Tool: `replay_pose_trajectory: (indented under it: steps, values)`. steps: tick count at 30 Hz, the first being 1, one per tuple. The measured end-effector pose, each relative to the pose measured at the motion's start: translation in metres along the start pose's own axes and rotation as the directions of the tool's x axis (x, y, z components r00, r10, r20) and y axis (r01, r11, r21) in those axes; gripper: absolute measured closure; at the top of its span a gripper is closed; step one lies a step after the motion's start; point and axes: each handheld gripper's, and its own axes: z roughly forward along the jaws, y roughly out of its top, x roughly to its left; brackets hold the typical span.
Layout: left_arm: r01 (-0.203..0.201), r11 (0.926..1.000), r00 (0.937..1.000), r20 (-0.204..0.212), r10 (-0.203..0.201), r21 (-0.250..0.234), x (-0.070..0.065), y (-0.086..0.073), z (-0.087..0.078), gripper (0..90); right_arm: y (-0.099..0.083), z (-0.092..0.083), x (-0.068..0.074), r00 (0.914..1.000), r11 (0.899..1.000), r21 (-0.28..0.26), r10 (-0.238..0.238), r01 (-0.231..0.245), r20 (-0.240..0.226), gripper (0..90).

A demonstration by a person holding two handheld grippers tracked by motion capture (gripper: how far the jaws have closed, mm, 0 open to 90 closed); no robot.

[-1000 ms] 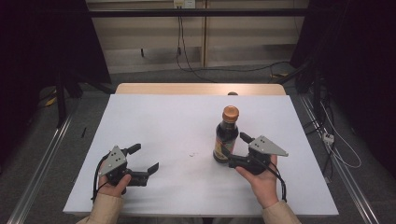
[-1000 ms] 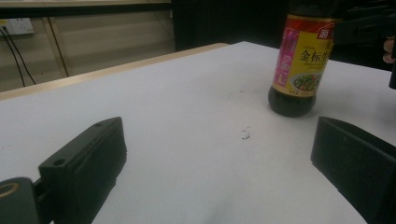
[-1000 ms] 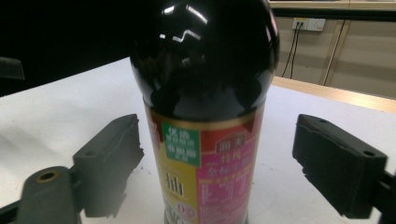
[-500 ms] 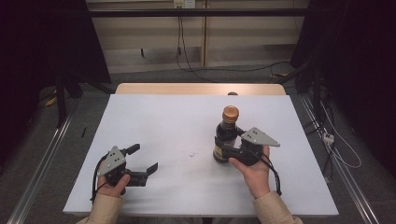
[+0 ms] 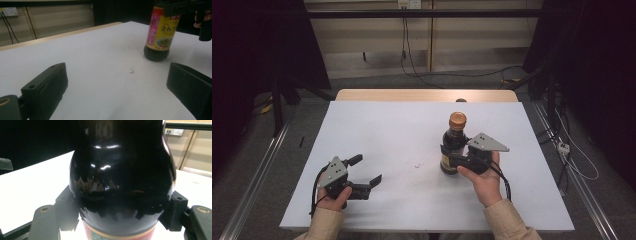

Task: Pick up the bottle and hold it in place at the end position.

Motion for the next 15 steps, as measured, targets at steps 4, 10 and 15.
replay_pose_trajectory:
  steps: [4, 10, 15]
  values:
    - [-0.008, 1.0000, 1.0000, 0.006, 0.008, 0.001, 0.000, 0.001, -0.001, 3.3, 0.003, 0.004, -0.001, 0.9999, 1.000, 0.007, -0.006, 0.006, -0.011, 28.9]
    - [-0.008, 1.0000, 0.9999, 0.011, 0.008, -0.003, 0.000, 0.001, -0.001, 3.3, 0.011, 0.013, -0.001, 0.9989, 1.000, -0.007, -0.010, 0.009, -0.046, 28.8]
    - [-0.004, 1.0000, 0.9999, 0.014, 0.004, 0.000, 0.000, 0.000, 0.000, 3.3, 0.021, 0.022, 0.001, 0.9969, 1.000, -0.015, -0.025, 0.024, -0.075, 28.7]
